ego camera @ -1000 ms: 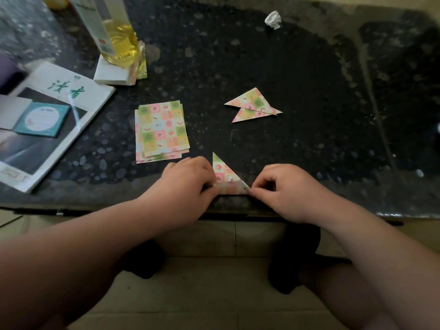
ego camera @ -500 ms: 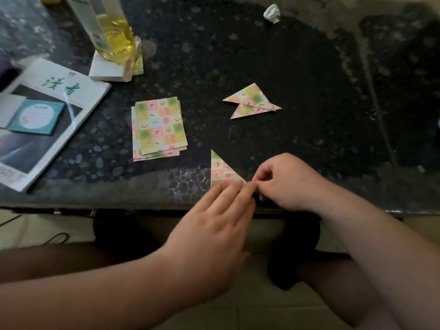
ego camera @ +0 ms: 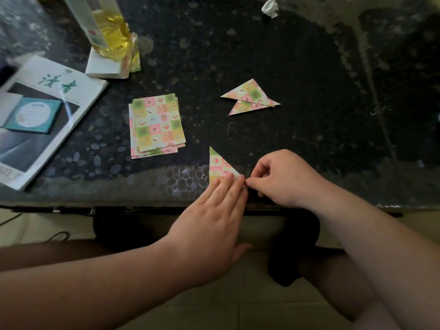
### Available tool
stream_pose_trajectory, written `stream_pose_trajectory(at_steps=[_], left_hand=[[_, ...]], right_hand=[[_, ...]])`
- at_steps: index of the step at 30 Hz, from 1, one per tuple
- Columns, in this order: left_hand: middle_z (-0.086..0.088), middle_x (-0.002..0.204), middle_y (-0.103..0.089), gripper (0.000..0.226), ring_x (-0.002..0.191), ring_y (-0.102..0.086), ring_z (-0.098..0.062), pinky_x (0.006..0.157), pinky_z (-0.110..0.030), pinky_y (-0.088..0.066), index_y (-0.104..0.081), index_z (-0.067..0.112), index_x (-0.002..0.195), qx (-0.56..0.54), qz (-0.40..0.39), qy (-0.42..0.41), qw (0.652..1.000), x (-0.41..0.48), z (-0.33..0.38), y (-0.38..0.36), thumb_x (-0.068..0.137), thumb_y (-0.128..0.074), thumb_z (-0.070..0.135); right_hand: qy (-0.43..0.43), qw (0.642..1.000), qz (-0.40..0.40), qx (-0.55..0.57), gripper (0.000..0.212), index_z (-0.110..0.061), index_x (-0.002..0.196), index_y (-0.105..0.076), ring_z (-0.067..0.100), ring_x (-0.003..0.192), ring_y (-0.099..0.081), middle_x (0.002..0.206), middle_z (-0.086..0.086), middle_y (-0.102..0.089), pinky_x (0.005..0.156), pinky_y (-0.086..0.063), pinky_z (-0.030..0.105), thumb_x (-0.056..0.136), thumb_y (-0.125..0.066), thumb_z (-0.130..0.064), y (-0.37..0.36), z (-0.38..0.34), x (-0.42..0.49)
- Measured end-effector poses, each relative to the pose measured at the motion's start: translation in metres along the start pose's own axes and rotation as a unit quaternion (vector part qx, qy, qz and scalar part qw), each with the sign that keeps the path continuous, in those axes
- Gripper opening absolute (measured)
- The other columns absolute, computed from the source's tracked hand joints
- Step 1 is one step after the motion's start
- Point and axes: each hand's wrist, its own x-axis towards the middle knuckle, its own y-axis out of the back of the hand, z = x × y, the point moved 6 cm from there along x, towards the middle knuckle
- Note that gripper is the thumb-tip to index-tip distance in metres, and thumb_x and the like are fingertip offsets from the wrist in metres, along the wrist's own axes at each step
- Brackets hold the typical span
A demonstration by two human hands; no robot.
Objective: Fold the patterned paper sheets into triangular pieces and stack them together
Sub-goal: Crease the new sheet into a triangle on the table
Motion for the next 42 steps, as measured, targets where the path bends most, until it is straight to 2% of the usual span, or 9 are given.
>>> stream_pose_trajectory(at_steps=[7,16,22,24,27,32,38,42], left_hand=[[-0.022,0.164,-0.024,0.092,0.154,-0.021,-0.035,0.122,-0.051,-0.03,-0.031,-0.003,0.154,-0.011,0.011,-0.002,1.0,0.001,0.0,-0.004,0.093,-0.031,0.066],[-0.02,0.166,-0.022,0.091,0.155,-0.018,-0.034,0.123,-0.05,-0.028,-0.03,-0.001,0.156,-0.022,0.021,-0.007,1.0,0.002,-0.005,-0.007,0.095,-0.035,0.066],[-0.021,0.165,-0.023,0.09,0.155,-0.019,-0.033,0.124,-0.049,-0.026,-0.033,-0.001,0.155,-0.017,0.022,-0.015,0.999,0.001,-0.006,-0.006,0.095,-0.037,0.067],[-0.02,0.166,-0.021,0.091,0.155,-0.017,-0.033,0.125,-0.05,-0.023,-0.032,0.0,0.156,-0.017,0.017,-0.014,1.0,0.002,-0.006,-0.006,0.096,-0.036,0.067],[-0.018,0.168,-0.013,0.094,0.157,-0.008,-0.033,0.125,-0.052,-0.009,-0.024,0.002,0.159,-0.031,0.004,-0.011,0.999,0.002,-0.005,-0.008,0.096,-0.034,0.071],[-0.017,0.168,-0.015,0.096,0.157,-0.01,-0.033,0.126,-0.052,-0.014,-0.025,0.002,0.159,-0.039,-0.002,-0.016,0.999,0.003,-0.008,-0.005,0.095,-0.034,0.074],[-0.016,0.168,-0.015,0.1,0.157,-0.009,-0.032,0.128,-0.047,-0.006,-0.024,0.002,0.159,-0.055,0.002,-0.032,0.998,0.002,-0.011,0.001,0.093,-0.036,0.076],[-0.012,0.17,0.003,0.103,0.157,0.01,-0.028,0.126,-0.045,0.003,-0.008,0.006,0.162,-0.091,-0.02,-0.048,0.994,0.004,-0.016,0.0,0.093,-0.033,0.078]], right_hand=[[0.012,1.0,0.002,0.022,0.019,-0.022,0.074,-0.071,0.008,0.058,-0.069,0.06,-0.01,-0.072,0.065,-0.06,0.033,0.089,-0.078,-0.029,-0.001,0.004,0.003],[0.013,1.0,-0.006,0.02,0.017,-0.023,0.075,-0.072,0.008,0.061,-0.069,0.062,-0.01,-0.073,0.067,-0.061,0.034,0.09,-0.079,-0.028,-0.002,0.004,0.004],[0.007,1.0,-0.005,0.015,0.016,-0.024,0.076,-0.071,0.007,0.059,-0.067,0.062,-0.007,-0.072,0.061,-0.055,0.029,0.09,-0.078,-0.028,-0.002,0.003,0.003],[0.006,1.0,-0.007,0.015,0.016,-0.024,0.076,-0.072,0.007,0.059,-0.067,0.062,-0.007,-0.072,0.061,-0.055,0.028,0.09,-0.078,-0.028,-0.001,0.003,0.002],[0.002,1.0,-0.009,0.016,0.015,-0.024,0.077,-0.072,0.006,0.059,-0.066,0.064,-0.006,-0.073,0.062,-0.055,0.027,0.091,-0.077,-0.028,-0.001,0.001,0.001],[-0.007,1.0,-0.006,0.023,0.016,-0.024,0.075,-0.073,0.006,0.061,-0.067,0.064,-0.006,-0.073,0.061,-0.053,0.027,0.091,-0.077,-0.027,-0.001,0.001,0.0],[-0.007,1.0,-0.012,0.017,0.014,-0.024,0.077,-0.074,0.005,0.06,-0.068,0.064,-0.01,-0.073,0.066,-0.06,0.029,0.091,-0.076,-0.027,0.001,0.0,-0.001],[-0.013,0.999,-0.017,0.025,0.014,-0.023,0.077,-0.074,0.005,0.056,-0.066,0.063,-0.009,-0.073,0.061,-0.056,0.028,0.091,-0.077,-0.025,0.0,0.001,0.0]])
